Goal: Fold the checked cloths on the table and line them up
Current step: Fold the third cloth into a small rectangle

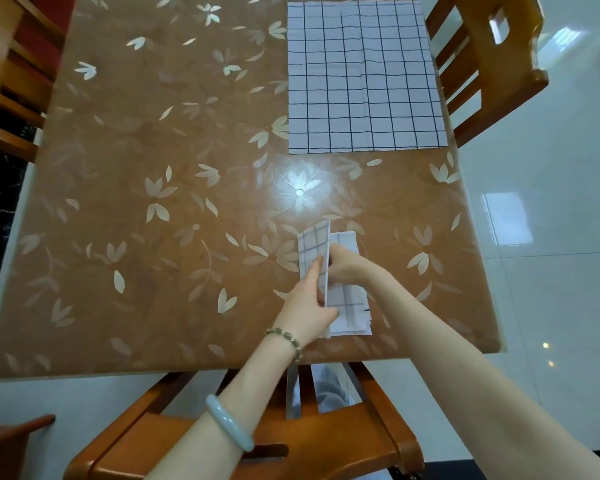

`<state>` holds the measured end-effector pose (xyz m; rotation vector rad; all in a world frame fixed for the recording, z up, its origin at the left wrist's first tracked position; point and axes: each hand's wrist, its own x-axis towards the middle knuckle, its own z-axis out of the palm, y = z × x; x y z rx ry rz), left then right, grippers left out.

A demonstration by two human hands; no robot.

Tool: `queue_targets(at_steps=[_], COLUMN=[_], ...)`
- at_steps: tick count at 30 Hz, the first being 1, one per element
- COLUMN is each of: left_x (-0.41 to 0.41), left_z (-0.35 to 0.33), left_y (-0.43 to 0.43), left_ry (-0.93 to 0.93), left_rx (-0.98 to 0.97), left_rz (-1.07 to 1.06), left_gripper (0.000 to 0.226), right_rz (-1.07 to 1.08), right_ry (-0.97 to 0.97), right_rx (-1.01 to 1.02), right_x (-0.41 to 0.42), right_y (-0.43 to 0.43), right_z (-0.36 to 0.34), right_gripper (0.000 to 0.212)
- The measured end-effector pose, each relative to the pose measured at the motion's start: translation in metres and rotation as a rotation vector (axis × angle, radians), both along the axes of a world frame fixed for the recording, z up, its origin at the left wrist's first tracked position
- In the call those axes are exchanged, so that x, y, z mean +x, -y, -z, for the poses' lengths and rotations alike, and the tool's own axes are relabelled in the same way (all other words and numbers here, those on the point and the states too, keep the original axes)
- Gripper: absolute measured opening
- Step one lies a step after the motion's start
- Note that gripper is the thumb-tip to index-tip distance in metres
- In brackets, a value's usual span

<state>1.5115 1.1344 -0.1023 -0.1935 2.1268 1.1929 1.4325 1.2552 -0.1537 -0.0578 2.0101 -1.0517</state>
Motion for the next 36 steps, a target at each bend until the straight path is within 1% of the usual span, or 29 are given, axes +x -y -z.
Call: queue_targets(at_steps=[1,2,3,4,5,6,8,10,12,13,16,17,18,20,22,24,26,28,31,33,34,36], left_x=[0.001,0.002,0.002,0.001,0.000,-0.001,-0.004,-0.006,-0.009,-0.009,-0.009,-0.010,-0.012,-0.018,-0.025,-0.030,-0.033,-0.035,-0.037,-0.037,-0.036,-0.036], left_z=[0.003,0.008,0.013,0.018,0.024,0.027,0.031,0.033,0.035,0.036,0.037,0.038,0.040,0.047,0.058,0.070,0.080,0.085,0.091,0.093,0.095,0.094], left_y=[-0.008,-0.016,-0.023,-0.029,-0.034,-0.040,-0.051,-0.061,-0.068,-0.070,-0.066,-0.060,-0.051,-0.028,-0.006,0.008,0.016,0.021,0.024,0.022,0.021,0.021], left_ry=[-0.006,-0.013,-0.019,-0.023,-0.023,-0.024,-0.025,-0.045,-0.065,-0.064,-0.079,-0.143,-0.247,-0.483,-0.618,-0.713,-0.738,-0.673,-0.578,-0.560,-0.556,-0.568], left_rx=[-0.024,-0.044,-0.068,-0.093,-0.115,-0.135,-0.176,-0.191,-0.188,-0.185,-0.177,-0.200,-0.241,-0.340,-0.443,-0.543,-0.624,-0.658,-0.693,-0.731,-0.739,-0.744], left_rz=[0.007,0.011,0.011,0.005,-0.003,-0.006,0.010,0.025,0.039,0.055,0.141,0.170,0.199,0.226,0.244,0.342,0.513,0.623,0.678,0.698,0.701,0.695], left_gripper=[0.093,0.093,0.092,0.092,0.092,0.092,0.089,0.080,0.069,0.067,0.073,0.068,0.060,0.046,0.041,0.047,0.056,0.067,0.076,0.078,0.079,0.079], right_rz=[0.225,0.456,0.658,0.811,0.908,0.942,0.854,0.739,0.711,0.716,0.707,0.696,0.683,0.664,0.652,0.651,0.652,0.654,0.621,0.524,0.451,0.327], right_ry=[0.084,0.133,0.126,0.101,0.085,0.075,0.067,0.066,0.031,0.003,-0.090,-0.108,-0.118,-0.119,-0.124,-0.135,-0.145,-0.159,-0.190,-0.285,-0.406,-0.755], right_rx=[-0.165,-0.285,-0.358,-0.378,-0.372,-0.332,-0.202,-0.076,-0.008,0.023,0.136,0.165,0.182,0.180,0.178,0.187,0.186,0.181,0.193,0.291,0.387,0.519], right_x=[0.004,0.009,0.015,0.020,0.025,0.029,0.035,0.040,0.040,0.040,0.037,0.036,0.035,0.034,0.034,0.035,0.036,0.037,0.038,0.039,0.039,0.036], right_y=[-0.011,-0.022,-0.033,-0.043,-0.050,-0.056,-0.058,-0.056,-0.053,-0.052,-0.050,-0.050,-0.050,-0.052,-0.053,-0.054,-0.053,-0.052,-0.051,-0.049,-0.048,-0.043], right_z=[0.000,-0.001,-0.002,-0.003,-0.004,-0.006,-0.010,-0.008,-0.003,0.000,0.009,0.010,0.011,0.011,0.011,0.011,0.012,0.012,0.011,0.011,0.012,0.014], right_gripper=[0.032,0.037,0.035,0.029,0.024,0.026,0.033,0.033,0.027,0.023,0.013,0.009,0.008,0.013,0.016,0.016,0.016,0.017,0.015,0.014,0.013,0.013])
